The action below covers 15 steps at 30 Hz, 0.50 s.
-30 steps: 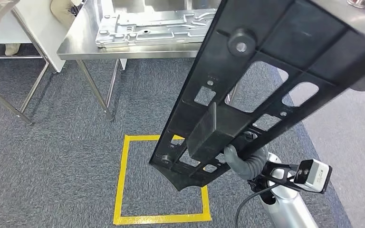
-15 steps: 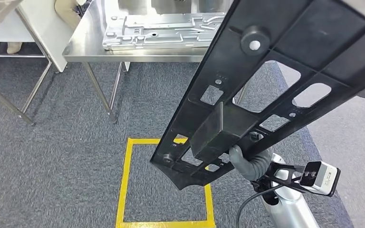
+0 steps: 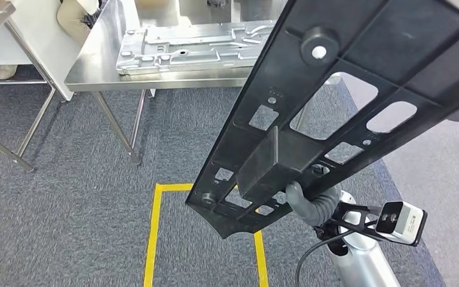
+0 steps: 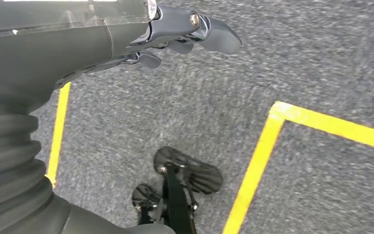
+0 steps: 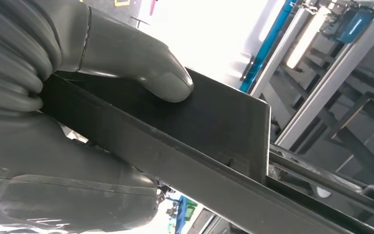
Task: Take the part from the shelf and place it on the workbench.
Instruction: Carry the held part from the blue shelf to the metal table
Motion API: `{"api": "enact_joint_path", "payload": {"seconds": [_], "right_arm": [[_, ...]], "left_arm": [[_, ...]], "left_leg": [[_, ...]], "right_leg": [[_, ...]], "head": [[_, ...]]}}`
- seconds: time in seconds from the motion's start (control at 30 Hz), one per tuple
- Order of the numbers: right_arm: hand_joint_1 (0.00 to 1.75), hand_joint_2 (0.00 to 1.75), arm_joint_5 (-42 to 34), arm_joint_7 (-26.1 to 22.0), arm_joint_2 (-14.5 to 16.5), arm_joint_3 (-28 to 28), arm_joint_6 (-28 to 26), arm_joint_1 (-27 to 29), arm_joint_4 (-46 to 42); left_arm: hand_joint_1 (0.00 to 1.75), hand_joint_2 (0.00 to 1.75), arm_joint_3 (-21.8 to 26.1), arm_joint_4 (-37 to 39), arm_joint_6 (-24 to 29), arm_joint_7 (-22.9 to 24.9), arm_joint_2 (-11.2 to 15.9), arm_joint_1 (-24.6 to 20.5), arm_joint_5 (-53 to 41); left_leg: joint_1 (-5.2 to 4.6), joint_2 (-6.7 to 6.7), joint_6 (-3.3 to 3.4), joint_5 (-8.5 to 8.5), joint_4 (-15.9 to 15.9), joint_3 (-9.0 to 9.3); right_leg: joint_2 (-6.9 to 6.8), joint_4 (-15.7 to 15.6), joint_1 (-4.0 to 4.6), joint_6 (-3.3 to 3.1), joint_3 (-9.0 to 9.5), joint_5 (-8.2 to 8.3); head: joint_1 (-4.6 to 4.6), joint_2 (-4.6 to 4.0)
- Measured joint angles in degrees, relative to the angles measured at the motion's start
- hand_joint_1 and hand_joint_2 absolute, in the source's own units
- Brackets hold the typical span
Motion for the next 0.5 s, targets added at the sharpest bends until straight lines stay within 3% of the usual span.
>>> {"api": "enact_joint_path", "payload": {"seconds": [0.1,0.17,0.23,0.3,0.33,0.37,0.4,0.43,0.47,0.5], "right_arm": [[1.75,1.75,0.18,0.01,0.19,-0.03,0.14,0.03,-0.5],[1.75,1.75,0.13,0.0,0.24,-0.12,0.64,0.05,-1.22],[1.75,1.75,-0.03,0.0,0.27,-0.28,1.15,0.08,-1.76],[1.75,1.75,-0.28,0.0,0.31,-0.45,1.59,0.33,-1.9],[1.75,1.75,-0.42,0.0,0.36,-0.55,1.85,0.51,-1.93],[1.75,1.75,-0.57,0.0,0.41,-0.73,2.14,0.64,-1.96],[1.75,1.75,-0.72,0.0,0.5,-0.97,2.44,0.72,-2.02],[1.75,1.75,-0.84,0.0,0.59,-1.22,2.69,0.73,-2.13],[1.75,1.75,-0.94,0.0,0.69,-1.46,2.92,0.69,-2.22],[1.75,1.75,-1.0,0.0,0.83,-1.61,3.08,0.62,-2.33]], "left_arm": [[0.0,1.75,0.19,-0.01,-0.01,0.0,0.02,0.06,-0.24],[0.0,1.75,0.26,-0.01,-0.05,-0.01,0.03,0.08,-0.45],[0.0,1.75,0.39,-0.01,-0.09,-0.02,0.03,-0.07,-0.62],[0.0,1.75,0.66,-0.01,-0.1,-0.02,0.03,-0.14,-0.68],[0.0,1.75,0.83,-0.01,-0.1,-0.01,0.03,-0.13,-0.71],[0.0,1.75,0.98,-0.01,-0.1,-0.01,0.03,-0.1,-0.74],[0.0,1.75,1.09,-0.01,-0.1,0.0,0.03,-0.09,-0.8],[0.0,1.75,1.16,-0.01,-0.1,-0.01,0.02,-0.08,-0.86],[0.0,1.75,1.2,-0.01,-0.11,-0.01,-0.03,-0.1,-0.96],[0.0,1.75,1.21,-0.01,-0.12,-0.01,-0.07,-0.13,-1.07]], "left_leg": [[-0.28,-0.01,1.64,-0.07,-1.08,0.68],[-0.2,-0.09,2.42,-0.15,-1.33,1.28],[-0.21,-0.09,3.0,-0.51,-1.48,1.83],[-0.38,-0.05,3.32,-1.05,-1.48,2.28],[-0.5,-0.03,3.37,-1.39,-1.47,2.63],[-0.62,0.0,3.37,-1.76,-1.47,3.09],[-0.74,0.04,3.34,-2.15,-1.48,3.66],[-0.85,0.12,3.28,-2.57,-1.52,4.25],[-0.98,0.23,3.14,-2.97,-1.52,4.81],[-1.05,0.41,2.9,-3.35,-1.56,5.2]], "right_leg": [[-0.01,0.43,0.12,1.13,0.38,-0.5],[-0.05,2.59,-0.01,1.71,-0.38,-1.1],[-0.06,8.48,-0.12,2.02,-3.81,-3.31],[-0.06,15.44,-0.1,2.08,-8.66,-5.76],[-0.06,17.07,-0.1,2.04,-10.29,-5.81],[-0.07,16.68,-0.07,1.89,-10.93,-4.69],[-0.1,14.13,0.04,1.58,-10.44,-2.46],[-0.34,10.16,0.27,1.08,-9.16,0.34],[-0.79,6.5,0.6,0.53,-7.9,2.14],[-1.2,3.78,0.95,0.09,-6.92,2.71]], "head": [[0.01,-0.01],[0.07,-0.01],[0.19,-0.01],[0.25,-0.01],[0.25,0.0],[0.25,0.0],[0.26,0.0],[0.26,-0.01],[0.21,-0.01],[0.19,0.0]]}}
